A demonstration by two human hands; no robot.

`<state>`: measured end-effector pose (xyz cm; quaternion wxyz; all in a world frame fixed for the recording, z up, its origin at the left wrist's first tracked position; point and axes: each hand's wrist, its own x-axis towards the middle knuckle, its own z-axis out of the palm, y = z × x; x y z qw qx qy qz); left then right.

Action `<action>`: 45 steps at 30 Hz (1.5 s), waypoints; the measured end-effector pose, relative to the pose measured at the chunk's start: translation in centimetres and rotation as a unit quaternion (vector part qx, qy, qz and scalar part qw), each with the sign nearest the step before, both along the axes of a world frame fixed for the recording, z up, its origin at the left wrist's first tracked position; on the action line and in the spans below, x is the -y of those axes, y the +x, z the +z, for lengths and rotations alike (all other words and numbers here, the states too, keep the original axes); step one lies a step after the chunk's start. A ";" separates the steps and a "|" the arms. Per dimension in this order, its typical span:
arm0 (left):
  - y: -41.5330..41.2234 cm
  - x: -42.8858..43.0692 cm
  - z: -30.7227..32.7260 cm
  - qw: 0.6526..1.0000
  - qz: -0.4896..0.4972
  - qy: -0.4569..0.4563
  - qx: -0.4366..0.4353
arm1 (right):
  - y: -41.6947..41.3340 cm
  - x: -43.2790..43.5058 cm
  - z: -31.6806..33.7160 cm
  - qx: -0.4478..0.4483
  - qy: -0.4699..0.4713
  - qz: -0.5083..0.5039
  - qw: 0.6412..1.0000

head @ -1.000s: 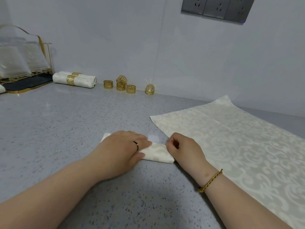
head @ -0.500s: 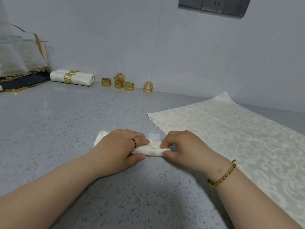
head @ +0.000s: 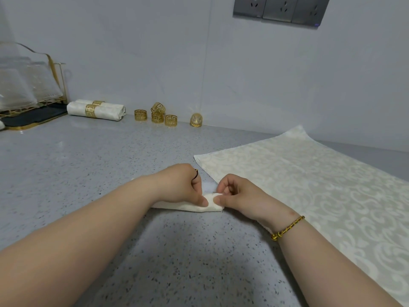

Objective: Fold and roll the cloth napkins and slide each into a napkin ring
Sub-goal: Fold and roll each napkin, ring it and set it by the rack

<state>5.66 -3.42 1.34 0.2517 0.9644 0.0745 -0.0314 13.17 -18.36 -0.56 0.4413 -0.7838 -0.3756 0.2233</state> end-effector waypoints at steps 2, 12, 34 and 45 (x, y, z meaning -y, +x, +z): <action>0.2 0.1 -0.1 1.000 0.005 0.009 0.005 | 0.0 0.0 -0.1 0.025 -0.005 -0.011 1.000; 0.2 0.6 -0.6 1.000 0.016 0.006 0.005 | 0.3 -0.3 -0.4 0.024 0.023 -0.012 0.999; -1.1 -9.6 -3.0 0.957 0.199 0.094 0.190 | 3.6 -3.3 -0.9 0.187 -0.026 -0.164 0.968; -0.2 -10.7 -4.1 0.956 0.163 0.133 0.203 | 16.8 -20.2 -0.1 0.372 -0.223 -0.158 0.887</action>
